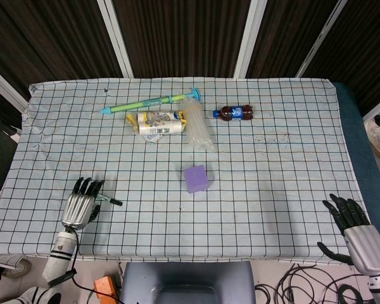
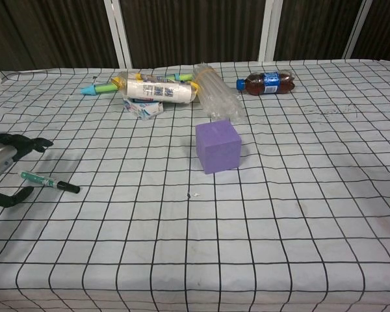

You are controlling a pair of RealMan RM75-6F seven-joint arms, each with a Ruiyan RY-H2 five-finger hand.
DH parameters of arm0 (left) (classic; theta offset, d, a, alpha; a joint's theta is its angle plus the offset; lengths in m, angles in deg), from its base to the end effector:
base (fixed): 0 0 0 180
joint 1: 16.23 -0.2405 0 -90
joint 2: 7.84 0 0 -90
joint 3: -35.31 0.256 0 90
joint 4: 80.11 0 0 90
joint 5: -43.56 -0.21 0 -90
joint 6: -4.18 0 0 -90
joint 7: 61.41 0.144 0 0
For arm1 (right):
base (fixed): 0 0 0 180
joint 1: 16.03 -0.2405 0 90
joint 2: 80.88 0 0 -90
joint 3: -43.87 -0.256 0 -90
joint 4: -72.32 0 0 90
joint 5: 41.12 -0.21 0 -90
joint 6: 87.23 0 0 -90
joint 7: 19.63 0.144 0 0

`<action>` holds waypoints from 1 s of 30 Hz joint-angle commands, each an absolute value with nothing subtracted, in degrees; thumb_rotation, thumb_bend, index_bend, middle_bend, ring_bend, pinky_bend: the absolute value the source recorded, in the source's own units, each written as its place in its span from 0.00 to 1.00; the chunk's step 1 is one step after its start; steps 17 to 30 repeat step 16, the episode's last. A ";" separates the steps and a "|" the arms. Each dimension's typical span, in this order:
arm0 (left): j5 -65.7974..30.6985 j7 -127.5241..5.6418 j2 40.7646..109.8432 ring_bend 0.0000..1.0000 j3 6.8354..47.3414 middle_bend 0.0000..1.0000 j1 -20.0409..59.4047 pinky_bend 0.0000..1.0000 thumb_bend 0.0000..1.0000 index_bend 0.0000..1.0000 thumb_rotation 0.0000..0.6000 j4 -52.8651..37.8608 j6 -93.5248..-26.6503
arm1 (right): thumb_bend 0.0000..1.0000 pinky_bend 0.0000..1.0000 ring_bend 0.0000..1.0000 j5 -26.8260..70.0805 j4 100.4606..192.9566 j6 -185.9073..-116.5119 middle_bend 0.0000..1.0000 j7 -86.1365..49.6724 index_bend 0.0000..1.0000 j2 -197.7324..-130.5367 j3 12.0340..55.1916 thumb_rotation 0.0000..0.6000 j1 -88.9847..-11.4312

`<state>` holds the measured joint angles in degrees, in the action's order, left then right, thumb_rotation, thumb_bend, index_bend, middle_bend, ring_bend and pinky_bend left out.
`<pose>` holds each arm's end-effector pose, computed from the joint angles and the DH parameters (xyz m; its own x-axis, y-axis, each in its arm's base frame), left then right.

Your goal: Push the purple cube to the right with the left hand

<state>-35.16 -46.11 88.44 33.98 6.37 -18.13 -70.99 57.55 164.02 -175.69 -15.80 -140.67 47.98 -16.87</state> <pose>-0.2887 0.2732 -0.0035 0.6051 0.0480 0.7947 0.7880 -0.1785 -0.5892 -0.3072 -0.1312 0.1627 0.4205 -0.1017 0.9016 -0.9019 -0.1546 0.4033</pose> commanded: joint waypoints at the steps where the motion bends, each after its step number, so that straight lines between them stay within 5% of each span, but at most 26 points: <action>1: -39.96 -48.24 82.16 0.09 37.10 0.17 1.23 0.08 0.38 0.12 1.00 -10.41 -79.69 | 0.38 0.01 0.00 57.18 163.95 -175.95 0.00 -15.63 0.00 -140.65 47.82 1.00 -16.69; 6: -51.01 -57.53 73.87 0.04 44.50 0.14 -5.77 0.00 0.38 0.07 1.00 -4.77 -92.66 | 0.38 0.01 0.00 54.84 164.23 -176.48 0.00 -15.96 0.00 -140.99 46.61 1.00 -16.29; 9: -54.92 -61.04 70.46 0.00 47.34 0.10 -7.00 0.00 0.38 0.04 1.00 -3.71 -94.37 | 0.38 0.01 0.00 53.68 164.52 -176.34 0.00 -17.10 0.00 -141.49 46.04 1.00 -16.21; 30: -54.83 -60.87 68.53 0.00 46.34 0.07 -7.71 0.00 0.38 0.00 1.00 -1.70 -92.83 | 0.38 0.01 0.00 53.10 164.94 -175.11 0.00 -19.94 0.00 -142.31 46.00 1.00 -16.43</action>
